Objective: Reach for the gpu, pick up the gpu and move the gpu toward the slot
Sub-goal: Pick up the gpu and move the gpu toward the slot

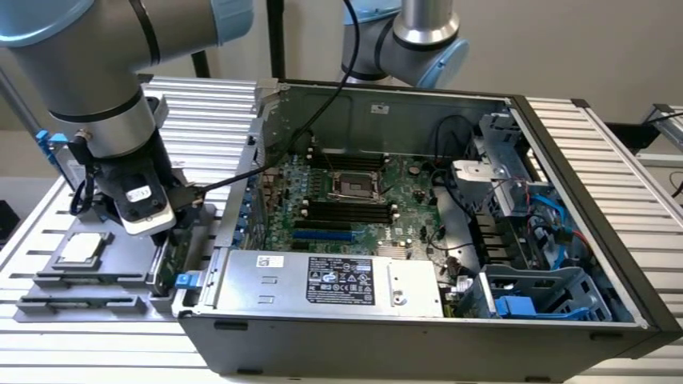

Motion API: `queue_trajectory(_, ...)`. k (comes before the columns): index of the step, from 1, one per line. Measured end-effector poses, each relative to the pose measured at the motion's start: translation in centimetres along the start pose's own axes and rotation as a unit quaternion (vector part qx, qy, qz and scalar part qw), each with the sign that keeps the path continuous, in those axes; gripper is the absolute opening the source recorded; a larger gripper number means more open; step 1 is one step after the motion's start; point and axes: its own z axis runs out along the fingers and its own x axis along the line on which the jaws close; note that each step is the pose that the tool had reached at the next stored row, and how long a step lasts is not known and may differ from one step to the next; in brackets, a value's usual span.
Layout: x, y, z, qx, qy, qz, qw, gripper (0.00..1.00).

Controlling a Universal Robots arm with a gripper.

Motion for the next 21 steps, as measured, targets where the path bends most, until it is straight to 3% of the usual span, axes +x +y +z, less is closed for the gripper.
queue_trajectory(3, 0.0, 0.00, -0.04, -0.0001, 0.0031, 0.000, 1.0000, 0.26)
queue_trajectory(11, 0.0, 0.01, -0.93, -0.0001, 0.0043, -0.001, 1.0000, 0.26)
queue_trajectory(14, 0.0, 0.03, -1.82, -0.0001, 0.0052, -0.001, 1.0000, 0.26)
queue_trajectory(21, -0.1, 0.07, -4.98, -0.0001, 0.0074, -0.001, 1.0000, 0.26)
